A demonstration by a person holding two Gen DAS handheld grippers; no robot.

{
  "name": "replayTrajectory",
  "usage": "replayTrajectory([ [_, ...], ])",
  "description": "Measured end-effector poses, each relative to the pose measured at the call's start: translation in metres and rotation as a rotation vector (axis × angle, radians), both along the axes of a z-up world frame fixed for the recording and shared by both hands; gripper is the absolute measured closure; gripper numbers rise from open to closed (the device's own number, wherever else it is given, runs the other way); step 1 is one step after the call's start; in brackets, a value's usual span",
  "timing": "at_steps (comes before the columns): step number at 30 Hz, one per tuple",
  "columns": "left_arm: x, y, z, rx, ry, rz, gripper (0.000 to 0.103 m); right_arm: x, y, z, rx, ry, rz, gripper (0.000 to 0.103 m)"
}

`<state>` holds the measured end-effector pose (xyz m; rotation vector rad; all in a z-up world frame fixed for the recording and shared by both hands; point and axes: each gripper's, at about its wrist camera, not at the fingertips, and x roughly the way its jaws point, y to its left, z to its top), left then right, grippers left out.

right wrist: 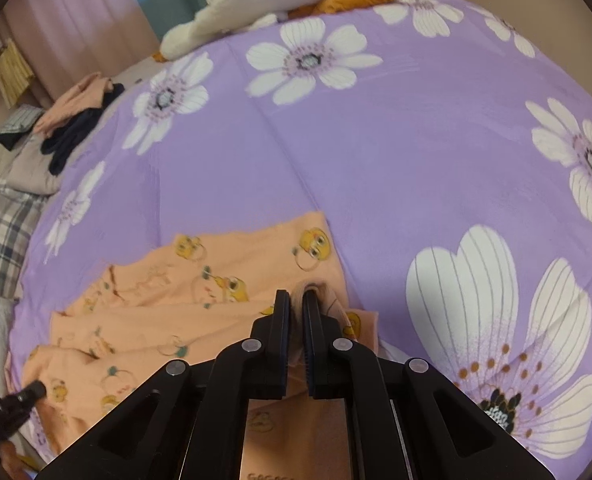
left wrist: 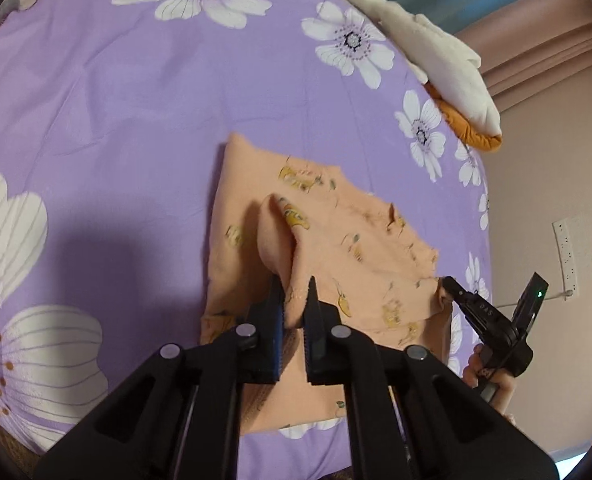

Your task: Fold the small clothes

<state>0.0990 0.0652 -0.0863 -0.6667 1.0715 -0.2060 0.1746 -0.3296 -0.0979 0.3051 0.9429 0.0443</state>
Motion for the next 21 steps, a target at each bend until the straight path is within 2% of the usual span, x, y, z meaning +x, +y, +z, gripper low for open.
replayTrajectory([
  [6,0.014,-0.001,0.004,0.013,0.016,-0.041,0.095,0.005,-0.004,0.012,0.053,-0.033,0.014,0.096],
  [11,0.022,0.000,-0.006,0.043,0.062,-0.052,0.094,0.016,-0.008,0.003,0.090,0.003,0.009,0.096],
  [15,0.021,0.002,-0.003,0.015,0.059,-0.053,0.094,0.015,-0.008,-0.003,0.093,0.022,0.008,0.096],
  [19,0.023,0.003,0.003,0.029,0.048,-0.055,0.092,0.012,-0.010,0.000,0.097,0.020,0.011,0.096],
  [21,0.024,0.003,0.004,0.026,0.049,-0.061,0.086,0.011,-0.011,0.001,0.092,0.015,0.016,0.096],
])
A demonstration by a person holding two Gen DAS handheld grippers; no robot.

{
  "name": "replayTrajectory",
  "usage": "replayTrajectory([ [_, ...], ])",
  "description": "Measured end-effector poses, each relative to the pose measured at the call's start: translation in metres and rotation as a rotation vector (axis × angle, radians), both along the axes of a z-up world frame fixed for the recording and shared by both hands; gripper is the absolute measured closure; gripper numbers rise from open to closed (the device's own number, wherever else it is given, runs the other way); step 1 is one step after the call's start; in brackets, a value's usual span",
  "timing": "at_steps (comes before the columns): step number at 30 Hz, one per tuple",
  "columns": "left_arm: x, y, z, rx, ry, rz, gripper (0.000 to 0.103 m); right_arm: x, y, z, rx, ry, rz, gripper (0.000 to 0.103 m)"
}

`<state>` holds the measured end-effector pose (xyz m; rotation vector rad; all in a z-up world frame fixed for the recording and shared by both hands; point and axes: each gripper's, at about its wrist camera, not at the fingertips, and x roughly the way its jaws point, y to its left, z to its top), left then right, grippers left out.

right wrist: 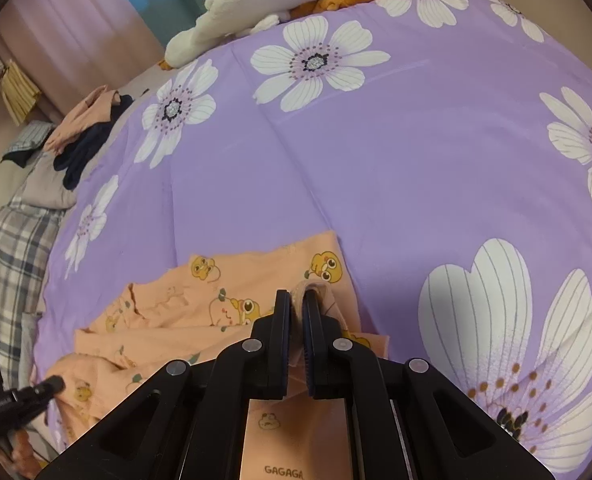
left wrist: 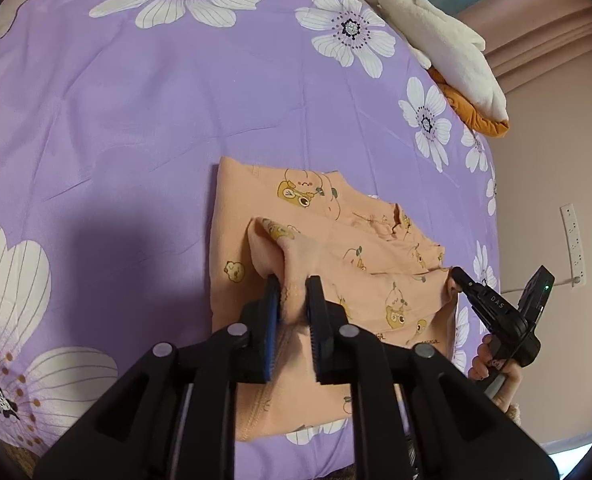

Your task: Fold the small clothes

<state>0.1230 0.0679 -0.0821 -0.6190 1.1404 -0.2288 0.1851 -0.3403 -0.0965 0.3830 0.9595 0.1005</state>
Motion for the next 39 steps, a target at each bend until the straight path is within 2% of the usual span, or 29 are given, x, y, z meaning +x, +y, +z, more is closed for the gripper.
replayTrajectory([
  [5,0.004,0.000,0.003,-0.006,-0.010,-0.008,0.086,-0.001,0.000,0.000,-0.009,0.005,-0.001,0.096],
  [7,0.006,-0.001,0.004,-0.007,-0.016,-0.021,0.088,-0.002,0.001,0.000,-0.013,0.003,0.001,0.096],
  [8,0.008,-0.003,0.004,0.000,-0.013,-0.035,0.095,-0.002,0.001,0.000,-0.014,0.005,0.001,0.096],
  [11,0.010,-0.006,0.005,0.027,-0.023,-0.041,0.097,-0.003,0.001,0.000,-0.014,0.004,0.001,0.096],
  [17,0.025,0.003,0.008,-0.041,-0.022,-0.007,0.097,0.005,-0.003,-0.002,0.011,0.017,0.001,0.096],
  [24,0.064,0.022,-0.020,-0.138,0.076,0.107,0.097,0.024,-0.013,-0.015,0.099,0.069,-0.027,0.096],
  [27,0.072,0.026,-0.028,-0.145,0.102,0.121,0.096,0.028,-0.017,-0.018,0.118,0.082,-0.043,0.096],
  [29,0.074,0.028,-0.026,-0.132,0.091,0.140,0.096,0.024,-0.019,-0.013,0.108,0.061,-0.044,0.096],
  [32,0.079,0.033,-0.024,-0.135,0.086,0.149,0.097,0.017,-0.024,0.001,0.032,0.022,-0.067,0.096],
  [35,0.080,0.031,-0.020,-0.120,0.075,0.134,0.097,0.011,-0.029,0.010,0.031,0.001,-0.033,0.095],
  [37,0.076,0.031,-0.014,-0.121,0.049,0.124,0.096,0.004,-0.030,0.016,0.024,-0.010,-0.002,0.083],
  [38,0.074,0.032,-0.011,-0.121,0.037,0.124,0.094,-0.001,-0.030,0.017,0.014,-0.010,0.014,0.067],
  [39,0.072,0.032,-0.009,-0.116,0.030,0.126,0.094,-0.005,-0.029,0.018,0.008,-0.011,0.031,0.062],
])
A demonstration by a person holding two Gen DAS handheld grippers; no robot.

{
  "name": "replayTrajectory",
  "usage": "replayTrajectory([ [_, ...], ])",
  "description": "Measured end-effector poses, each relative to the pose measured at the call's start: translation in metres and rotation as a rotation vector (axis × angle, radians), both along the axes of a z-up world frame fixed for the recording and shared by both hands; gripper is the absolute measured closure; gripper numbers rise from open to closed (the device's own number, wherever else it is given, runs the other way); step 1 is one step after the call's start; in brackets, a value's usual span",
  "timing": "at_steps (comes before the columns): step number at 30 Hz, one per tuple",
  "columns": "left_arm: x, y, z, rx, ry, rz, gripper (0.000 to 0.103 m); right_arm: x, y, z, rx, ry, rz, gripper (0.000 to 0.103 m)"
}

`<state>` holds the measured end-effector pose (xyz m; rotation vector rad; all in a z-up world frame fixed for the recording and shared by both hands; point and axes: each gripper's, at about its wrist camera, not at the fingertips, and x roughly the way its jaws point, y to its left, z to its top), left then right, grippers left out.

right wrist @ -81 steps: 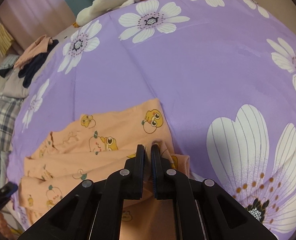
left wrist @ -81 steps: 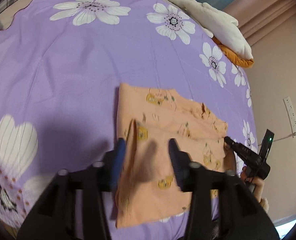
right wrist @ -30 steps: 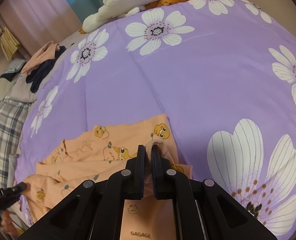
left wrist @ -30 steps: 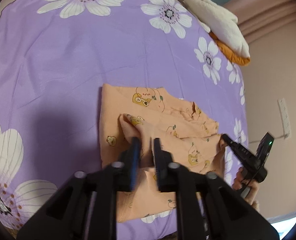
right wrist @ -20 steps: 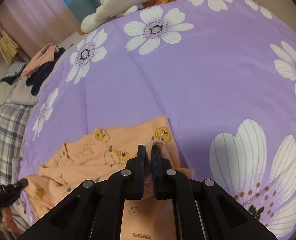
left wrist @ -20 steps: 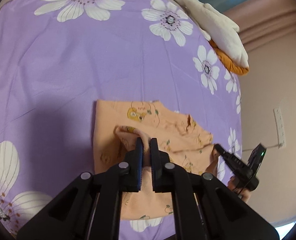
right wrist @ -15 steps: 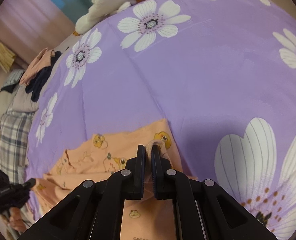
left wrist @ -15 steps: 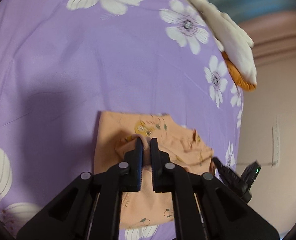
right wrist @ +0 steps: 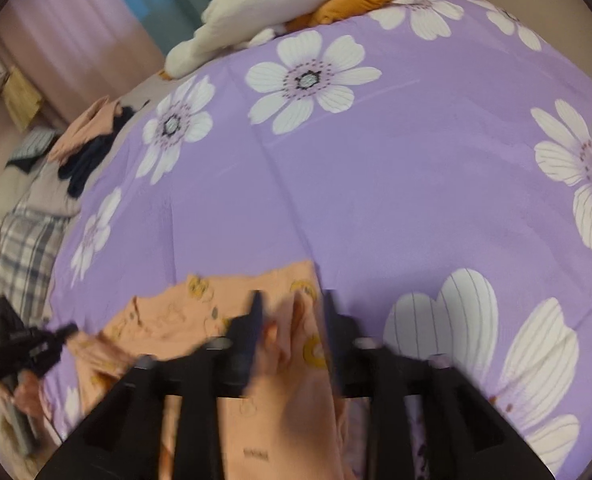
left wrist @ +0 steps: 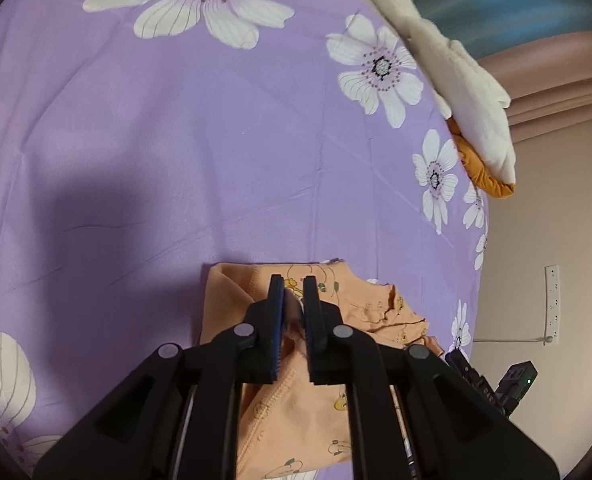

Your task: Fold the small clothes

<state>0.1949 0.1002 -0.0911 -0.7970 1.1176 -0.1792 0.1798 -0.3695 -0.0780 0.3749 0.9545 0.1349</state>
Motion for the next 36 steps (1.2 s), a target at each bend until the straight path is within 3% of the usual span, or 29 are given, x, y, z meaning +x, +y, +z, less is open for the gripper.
replayTrajectory([
  [7,-0.015,-0.003,0.013,0.005,-0.028,-0.005,0.093,0.006,0.035,-0.020,-0.005,0.058,0.151,0.063],
  [8,-0.018,-0.003,0.015,0.003,-0.034,-0.006,0.091,0.010,0.039,-0.026,-0.013,0.078,0.149,0.069],
  [10,-0.025,-0.001,0.020,0.009,-0.050,-0.014,0.085,0.021,0.044,-0.039,0.011,0.119,0.148,0.097],
  [11,-0.028,-0.001,0.022,0.011,-0.059,-0.020,0.082,0.024,0.045,-0.042,0.039,0.126,0.151,0.100],
  [16,-0.021,0.004,0.024,0.025,-0.072,0.000,0.082,0.057,0.039,-0.031,0.198,0.076,0.112,0.100],
  [20,-0.013,0.003,0.023,0.047,-0.056,0.009,0.082,0.076,0.031,-0.027,0.181,0.078,0.032,0.100],
  [23,-0.014,0.003,0.024,0.044,-0.062,-0.017,0.068,0.072,0.022,-0.020,0.193,0.045,0.040,0.100],
  [28,-0.018,0.002,0.027,0.053,-0.065,-0.011,0.065,0.073,-0.002,-0.023,0.156,0.036,-0.050,0.100],
  [32,-0.025,-0.003,0.031,0.086,-0.056,-0.038,0.060,0.069,0.001,-0.017,0.169,0.036,0.003,0.100],
  [36,-0.038,-0.003,0.036,0.103,-0.052,-0.052,0.058,0.047,0.017,-0.002,0.104,0.030,0.100,0.100],
])
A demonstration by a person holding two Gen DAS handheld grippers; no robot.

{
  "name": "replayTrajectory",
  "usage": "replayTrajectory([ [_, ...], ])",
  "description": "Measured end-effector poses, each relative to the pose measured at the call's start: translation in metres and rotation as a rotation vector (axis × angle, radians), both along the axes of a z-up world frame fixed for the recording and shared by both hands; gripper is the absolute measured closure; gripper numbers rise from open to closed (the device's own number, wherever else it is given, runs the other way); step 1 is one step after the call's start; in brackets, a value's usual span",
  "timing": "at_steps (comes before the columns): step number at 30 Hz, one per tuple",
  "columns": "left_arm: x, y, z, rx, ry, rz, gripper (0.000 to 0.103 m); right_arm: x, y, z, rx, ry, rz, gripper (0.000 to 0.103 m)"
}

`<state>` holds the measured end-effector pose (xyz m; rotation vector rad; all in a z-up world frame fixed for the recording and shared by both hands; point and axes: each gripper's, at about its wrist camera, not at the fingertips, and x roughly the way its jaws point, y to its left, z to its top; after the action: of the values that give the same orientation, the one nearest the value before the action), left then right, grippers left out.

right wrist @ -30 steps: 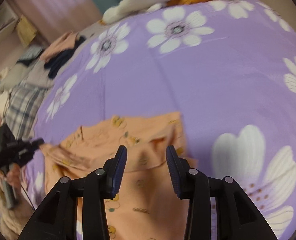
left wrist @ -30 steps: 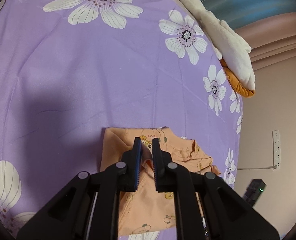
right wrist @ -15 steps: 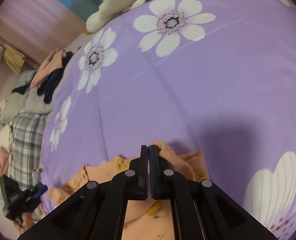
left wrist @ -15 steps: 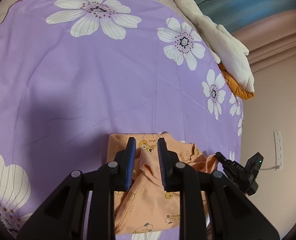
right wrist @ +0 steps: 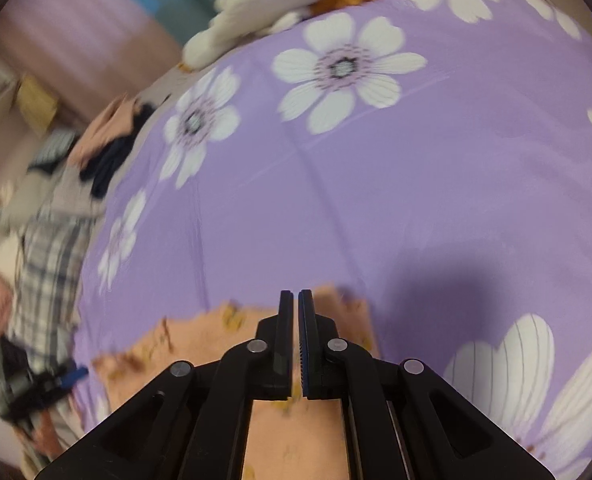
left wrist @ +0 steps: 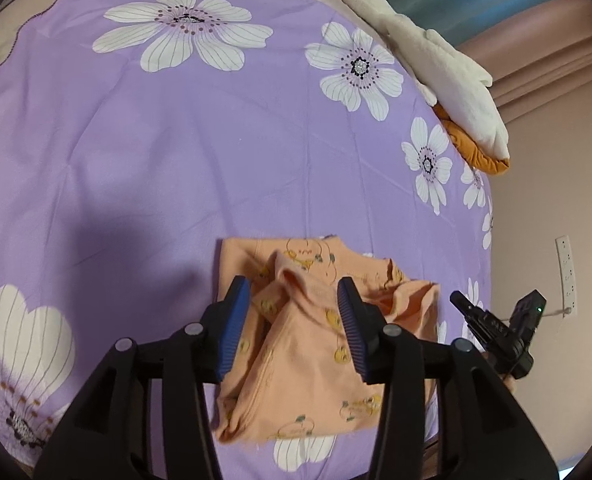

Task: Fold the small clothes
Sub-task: 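Open both tools and release the folded shirt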

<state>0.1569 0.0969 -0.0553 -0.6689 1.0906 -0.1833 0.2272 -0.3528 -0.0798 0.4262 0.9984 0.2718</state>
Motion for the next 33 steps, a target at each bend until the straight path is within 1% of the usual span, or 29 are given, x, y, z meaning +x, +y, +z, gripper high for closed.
replayTrajectory([
  [2,-0.010,0.001,0.001,0.003,-0.013,0.002,0.057,-0.015,0.011,0.006,-0.038,-0.009,0.061,0.100],
  [5,-0.026,-0.003,-0.005,0.014,-0.002,-0.001,0.057,-0.035,0.035,0.006,-0.039,0.009,0.176,0.100],
  [7,-0.037,-0.009,-0.013,0.010,0.012,-0.027,0.057,-0.044,0.058,-0.002,-0.024,0.038,0.261,0.100],
  [10,-0.053,-0.018,-0.029,-0.046,0.020,-0.057,0.057,-0.042,0.096,-0.023,-0.015,0.087,0.367,0.100],
  [11,-0.057,-0.022,-0.035,-0.056,0.031,-0.071,0.056,-0.039,0.106,-0.028,-0.025,0.095,0.379,0.100],
  [12,-0.060,-0.025,-0.039,-0.061,0.042,-0.078,0.054,-0.034,0.114,-0.033,-0.026,0.099,0.386,0.100],
  [14,-0.066,-0.028,-0.046,-0.067,0.036,-0.076,0.050,-0.019,0.131,-0.041,-0.008,0.108,0.383,0.100],
  [16,-0.071,-0.031,-0.048,-0.035,0.022,-0.067,0.048,-0.006,0.140,-0.043,0.019,0.100,0.370,0.100],
  [19,-0.074,-0.038,-0.049,0.005,0.000,-0.096,0.047,0.014,0.145,-0.036,-0.049,0.040,0.275,0.100],
  [20,-0.075,-0.040,-0.050,0.016,-0.003,-0.103,0.047,0.017,0.144,-0.033,-0.067,0.037,0.239,0.100],
  [21,-0.075,-0.042,-0.052,0.029,-0.009,-0.117,0.047,0.020,0.144,-0.031,-0.058,0.043,0.227,0.100],
  [23,-0.075,-0.045,-0.056,0.035,-0.011,-0.132,0.049,0.021,0.143,-0.025,-0.014,0.052,0.236,0.100],
  [24,-0.076,-0.045,-0.060,0.030,-0.011,-0.137,0.051,0.018,0.144,-0.020,-0.017,0.045,0.251,0.100],
  [25,-0.076,-0.046,-0.062,0.024,-0.011,-0.141,0.057,0.015,0.147,-0.016,-0.033,0.031,0.266,0.100],
  [26,-0.077,-0.047,-0.065,0.032,-0.003,-0.145,0.079,0.012,0.151,-0.011,-0.056,0.014,0.288,0.093],
  [27,-0.080,-0.047,-0.067,0.050,0.007,-0.148,0.093,0.009,0.156,-0.008,-0.076,0.003,0.310,0.074],
  [28,-0.082,-0.046,-0.069,0.059,0.011,-0.150,0.091,0.008,0.162,-0.006,-0.091,-0.007,0.332,0.062],
  [29,-0.085,-0.045,-0.068,0.054,0.006,-0.151,0.094,0.007,0.169,-0.004,-0.107,-0.023,0.353,0.046],
  [31,-0.094,-0.042,-0.063,0.046,-0.012,-0.143,0.095,0.009,0.187,-0.003,-0.145,-0.041,0.396,0.046],
  [33,-0.103,-0.042,-0.060,0.060,-0.007,-0.154,0.096,0.015,0.202,-0.008,-0.172,-0.029,0.432,0.046],
])
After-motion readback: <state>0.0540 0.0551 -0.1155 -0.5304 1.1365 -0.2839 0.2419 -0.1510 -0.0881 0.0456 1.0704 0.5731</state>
